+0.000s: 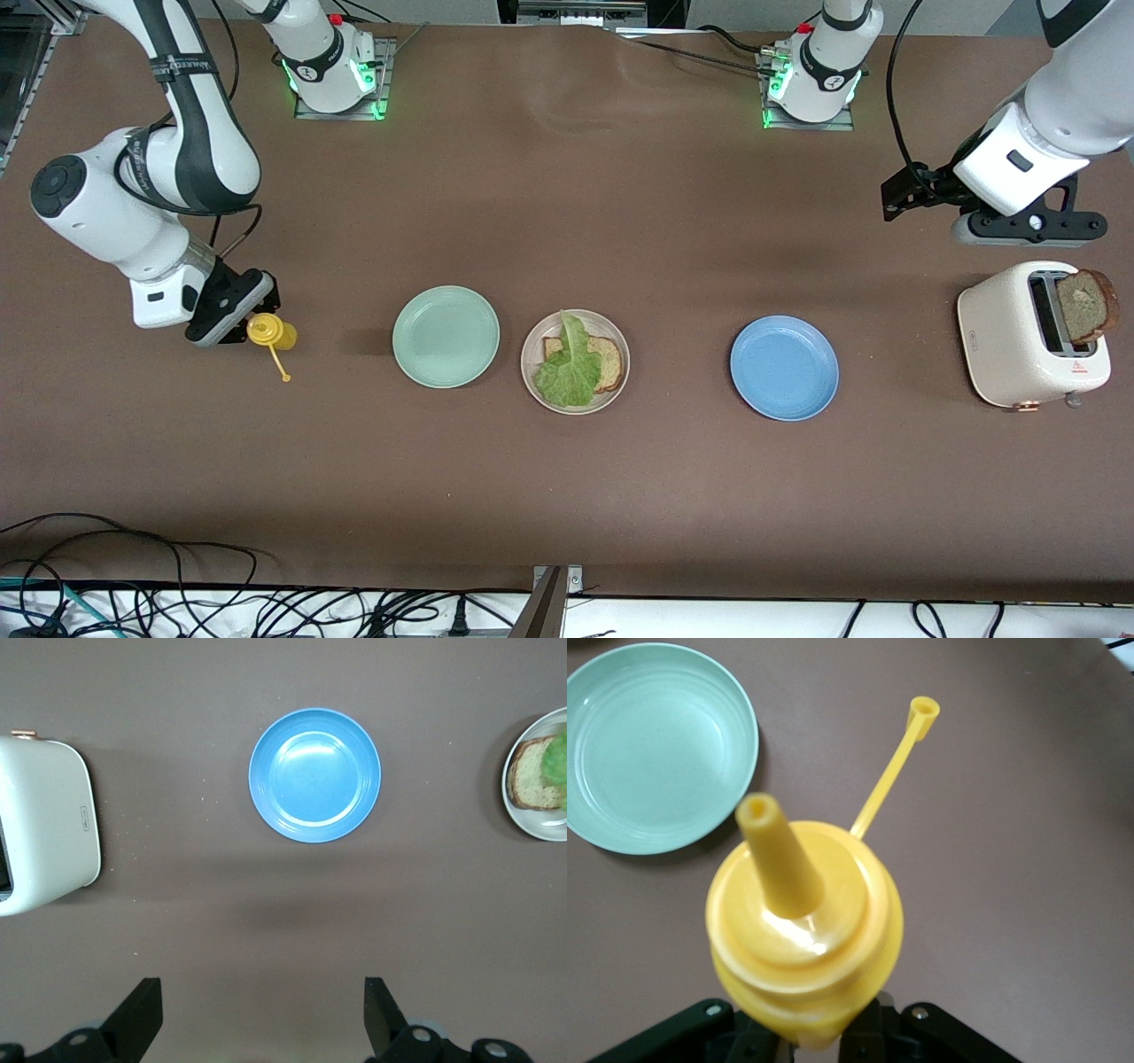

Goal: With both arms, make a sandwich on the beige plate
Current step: 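Lower the mustard bottle while the left gripper reaches the toaster bread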

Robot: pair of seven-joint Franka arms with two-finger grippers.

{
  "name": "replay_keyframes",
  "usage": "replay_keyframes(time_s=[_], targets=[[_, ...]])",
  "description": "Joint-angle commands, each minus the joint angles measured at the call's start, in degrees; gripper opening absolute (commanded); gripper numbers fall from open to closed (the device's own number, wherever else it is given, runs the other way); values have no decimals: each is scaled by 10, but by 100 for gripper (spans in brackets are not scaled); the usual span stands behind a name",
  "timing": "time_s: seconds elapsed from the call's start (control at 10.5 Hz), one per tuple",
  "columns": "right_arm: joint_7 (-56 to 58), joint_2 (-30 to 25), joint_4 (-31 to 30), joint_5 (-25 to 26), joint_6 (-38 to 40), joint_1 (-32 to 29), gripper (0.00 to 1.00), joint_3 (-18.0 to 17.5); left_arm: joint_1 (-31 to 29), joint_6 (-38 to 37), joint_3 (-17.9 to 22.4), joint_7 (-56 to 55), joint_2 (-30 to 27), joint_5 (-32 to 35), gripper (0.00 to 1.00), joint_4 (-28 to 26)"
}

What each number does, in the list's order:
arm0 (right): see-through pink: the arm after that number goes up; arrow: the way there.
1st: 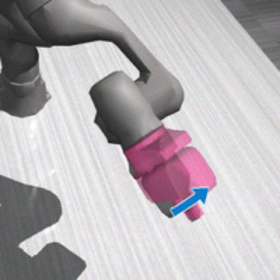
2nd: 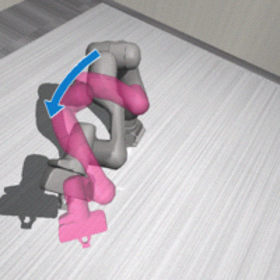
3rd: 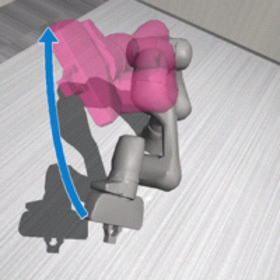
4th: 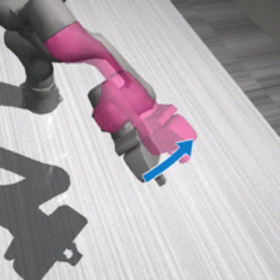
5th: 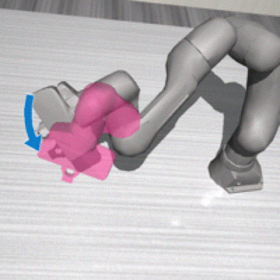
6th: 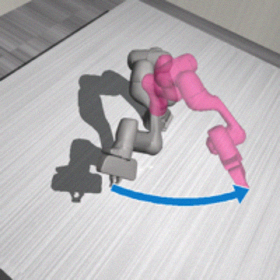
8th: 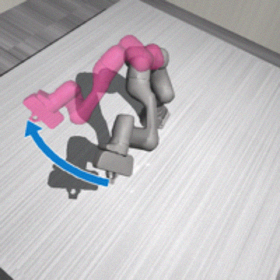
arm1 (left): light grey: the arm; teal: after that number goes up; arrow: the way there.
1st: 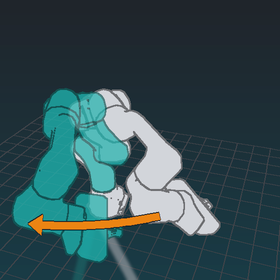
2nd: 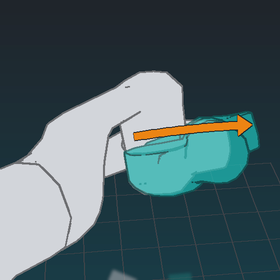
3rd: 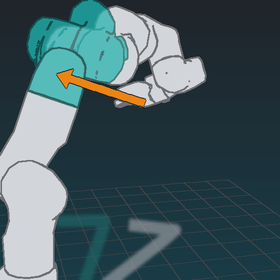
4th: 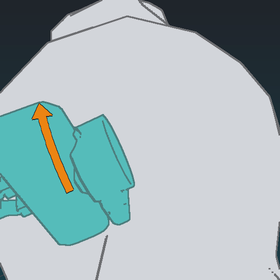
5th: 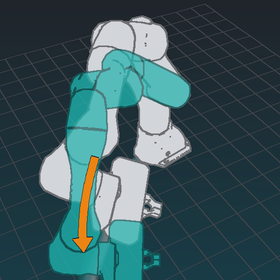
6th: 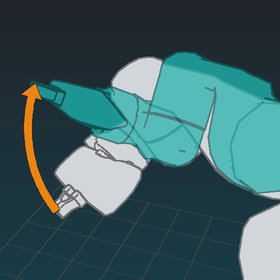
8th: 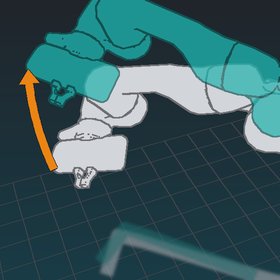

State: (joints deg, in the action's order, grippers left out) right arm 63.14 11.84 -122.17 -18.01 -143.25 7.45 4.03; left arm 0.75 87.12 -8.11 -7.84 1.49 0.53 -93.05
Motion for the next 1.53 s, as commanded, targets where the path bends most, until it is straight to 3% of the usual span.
replay_keyframes(time_s=[0.0, 0.48, 0.86, 1.05, 1.15, 1.43], targets=[[29, 19, -14, -34, -46, -9, 0, -23, -11, -9, 8, 12, 19, 18, 100, 14], [29, 67, -15, -74, -80, -11, 0, -44, -114, -3, 17, 104, 98, 18, 100, 70], [31, 78, -17, -74, -78, -14, 0, -44, -194, 7, 19, 148, 149, 79, 100, 106], [31, 80, -17, -74, -76, -19, 0, -45, -218, 48, 20, 188, 173, 104, 100, 104], [31, 80, -18, -74, -76, -19, 2, -45, -244, 65, 20, 206, 187, 112, 100, 105], [31, 84, -18, -74, -72, -20, 19, -45, -296, 109, 20, 260, 231, 114, 100, 97]])
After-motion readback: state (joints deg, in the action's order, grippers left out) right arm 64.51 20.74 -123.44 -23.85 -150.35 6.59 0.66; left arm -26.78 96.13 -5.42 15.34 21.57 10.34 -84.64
